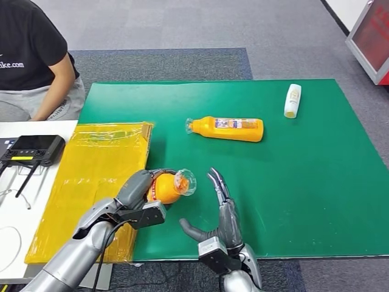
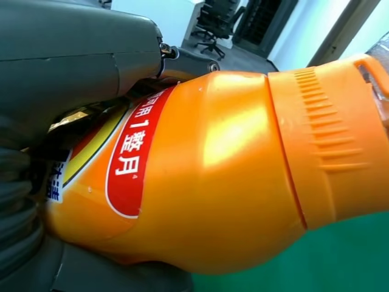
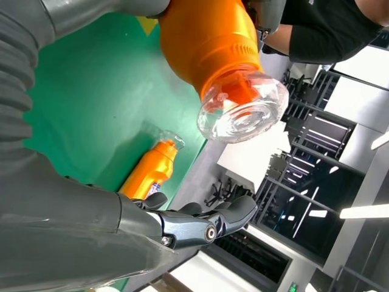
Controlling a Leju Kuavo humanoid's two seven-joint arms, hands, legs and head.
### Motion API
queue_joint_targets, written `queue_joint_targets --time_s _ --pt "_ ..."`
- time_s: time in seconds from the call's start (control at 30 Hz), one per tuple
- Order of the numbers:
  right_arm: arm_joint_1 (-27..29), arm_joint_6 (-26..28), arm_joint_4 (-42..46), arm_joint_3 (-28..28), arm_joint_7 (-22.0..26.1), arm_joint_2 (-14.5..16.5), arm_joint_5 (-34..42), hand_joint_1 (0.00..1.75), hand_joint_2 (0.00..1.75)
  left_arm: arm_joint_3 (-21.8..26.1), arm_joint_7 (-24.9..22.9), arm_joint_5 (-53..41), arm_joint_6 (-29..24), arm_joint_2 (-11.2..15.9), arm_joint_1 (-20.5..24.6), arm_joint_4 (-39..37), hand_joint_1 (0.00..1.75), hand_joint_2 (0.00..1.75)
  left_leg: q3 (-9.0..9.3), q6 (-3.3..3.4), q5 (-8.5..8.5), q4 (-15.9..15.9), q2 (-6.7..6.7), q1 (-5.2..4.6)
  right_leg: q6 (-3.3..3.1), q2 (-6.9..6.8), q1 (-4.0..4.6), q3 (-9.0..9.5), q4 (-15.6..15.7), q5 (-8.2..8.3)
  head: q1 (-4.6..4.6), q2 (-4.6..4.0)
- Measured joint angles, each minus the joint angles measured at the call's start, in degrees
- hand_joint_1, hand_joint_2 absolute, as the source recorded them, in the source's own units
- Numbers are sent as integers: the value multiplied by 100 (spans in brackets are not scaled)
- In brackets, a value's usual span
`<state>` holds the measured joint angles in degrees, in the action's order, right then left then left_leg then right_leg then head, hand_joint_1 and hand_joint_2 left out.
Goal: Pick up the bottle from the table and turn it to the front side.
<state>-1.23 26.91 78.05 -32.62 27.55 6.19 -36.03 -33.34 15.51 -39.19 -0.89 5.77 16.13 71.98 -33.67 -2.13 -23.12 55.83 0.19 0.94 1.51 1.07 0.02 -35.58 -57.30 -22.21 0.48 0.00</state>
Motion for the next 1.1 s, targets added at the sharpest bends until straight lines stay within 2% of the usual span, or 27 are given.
queue_joint_targets --time_s 0.1,0.23,0.4,0.5,0.63,0.67,0.8,0.83,0.87,0.93,0.97,1.0,1.1 --pt "36 45 0 6 -46 0 -151 0 175 123 -60 -50 -341 -8 -58 28 158 175 -2 -3 1 -1 6 2 -6 10 2 -8 -1 3 -1 0" --pt "96 88 0 8 -114 0 -279 0 175 532 -119 -85 -786 -8 -286 232 157 175 -25 -7 15 -2 6 3 -7 9 4 -31 -4 4 0 0" --pt "138 95 0 9 -132 0 -312 0 175 886 -127 -192 -853 24 -500 510 152 175 -59 -1 24 -1 -2 2 -4 -11 3 -49 -3 3 1 0" --pt "142 83 -6 9 -132 0 -326 0 175 963 -128 -228 -841 44 -538 568 127 175 -63 3 22 -1 -2 0 -2 -12 1 -50 0 2 1 0" --pt "141 41 -32 9 -132 0 -348 0 175 1027 -131 -268 -825 73 -531 570 10 175 -65 5 19 0 -2 -1 1 -12 0 -54 2 0 1 0" --pt "139 31 -39 9 -132 0 -350 0 175 1038 -129 -277 -822 73 -523 564 0 175 -66 5 19 0 -2 -1 1 -12 0 -55 2 0 0 0" --pt "116 -18 -71 -5 -131 0 -355 0 175 1029 -59 -371 -780 15 -442 498 8 175 -66 5 19 0 -2 -1 1 -13 0 -56 2 0 1 0" --pt "104 -31 -82 -18 -130 0 -353 0 175 1003 -31 -385 -749 -10 -411 472 23 175 -66 5 19 -1 -2 -1 2 -13 0 -56 2 0 1 0" --pt "91 -43 -94 -34 -129 0 -350 0 175 966 -3 -396 -716 -35 -379 440 49 175 -66 5 19 -1 -2 -1 2 -12 0 -55 2 0 0 0" --pt "63 -58 -117 -68 -127 0 -341 0 175 882 38 -407 -678 -81 -327 365 130 175 -66 5 19 0 -2 -1 2 -12 0 -55 2 0 0 0" --pt "52 -62 -128 -83 -125 0 -335 0 175 838 52 -414 -658 -103 -303 320 158 175 -66 5 19 0 -2 -1 2 -13 0 -55 2 0 0 0" --pt "42 -63 -139 -97 -122 0 -325 0 175 793 63 -429 -640 -121 -280 270 175 175 -66 5 19 0 -2 -1 2 -13 0 -55 2 0 1 0" --pt "24 -62 -169 -134 -109 0 -291 0 175 645 95 -406 -542 -161 -223 104 168 175 -66 5 19 0 -2 -1 2 -13 0 -54 2 0 1 0"
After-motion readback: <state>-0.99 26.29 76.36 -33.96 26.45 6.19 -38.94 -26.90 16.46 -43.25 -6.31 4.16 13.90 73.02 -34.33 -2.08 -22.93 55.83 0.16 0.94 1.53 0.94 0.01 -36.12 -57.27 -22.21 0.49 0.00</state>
